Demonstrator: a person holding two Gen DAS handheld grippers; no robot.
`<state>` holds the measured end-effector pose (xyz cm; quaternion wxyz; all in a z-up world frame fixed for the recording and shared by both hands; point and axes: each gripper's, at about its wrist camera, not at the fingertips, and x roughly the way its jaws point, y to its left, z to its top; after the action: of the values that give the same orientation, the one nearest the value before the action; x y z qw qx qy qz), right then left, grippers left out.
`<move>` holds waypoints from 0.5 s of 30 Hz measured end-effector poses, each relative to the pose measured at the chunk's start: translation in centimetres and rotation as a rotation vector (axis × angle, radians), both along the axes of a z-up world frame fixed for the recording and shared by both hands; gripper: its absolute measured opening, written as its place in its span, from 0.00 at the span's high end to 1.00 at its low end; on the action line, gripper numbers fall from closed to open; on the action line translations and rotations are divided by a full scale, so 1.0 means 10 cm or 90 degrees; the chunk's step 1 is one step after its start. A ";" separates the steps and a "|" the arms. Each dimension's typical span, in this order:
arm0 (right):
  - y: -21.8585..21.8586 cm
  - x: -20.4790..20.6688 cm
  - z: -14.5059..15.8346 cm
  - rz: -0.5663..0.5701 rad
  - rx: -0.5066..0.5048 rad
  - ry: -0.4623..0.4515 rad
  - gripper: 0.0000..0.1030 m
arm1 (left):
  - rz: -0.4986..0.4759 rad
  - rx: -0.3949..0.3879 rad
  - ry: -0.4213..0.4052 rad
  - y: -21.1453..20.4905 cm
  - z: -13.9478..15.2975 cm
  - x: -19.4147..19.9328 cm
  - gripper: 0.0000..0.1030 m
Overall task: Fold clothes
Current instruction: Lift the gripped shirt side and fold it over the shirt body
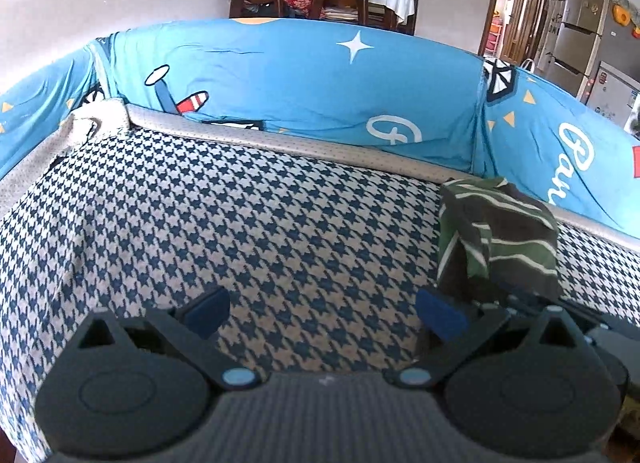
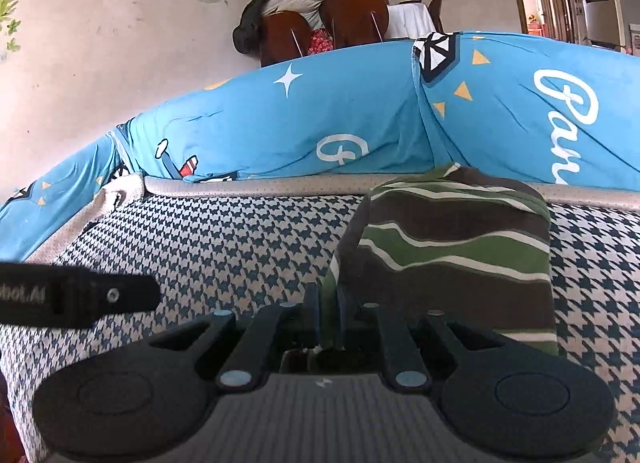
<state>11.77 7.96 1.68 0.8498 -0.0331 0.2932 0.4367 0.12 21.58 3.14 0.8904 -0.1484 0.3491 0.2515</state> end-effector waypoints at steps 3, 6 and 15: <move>-0.09 -0.08 0.04 0.002 -0.002 -0.001 0.87 | -0.012 0.001 0.004 -0.07 0.00 0.03 0.00; -0.19 -0.16 0.08 0.006 -0.004 -0.004 0.87 | -0.018 0.010 0.010 -0.13 -0.02 0.05 0.00; -0.61 -0.49 0.10 -0.017 -0.032 -0.010 0.85 | -0.035 -0.008 0.031 -0.17 -0.17 0.06 0.00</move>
<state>6.92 1.82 2.71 0.8569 -0.0542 0.2976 0.4174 0.76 19.88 1.42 0.8873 -0.1386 0.3760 0.2283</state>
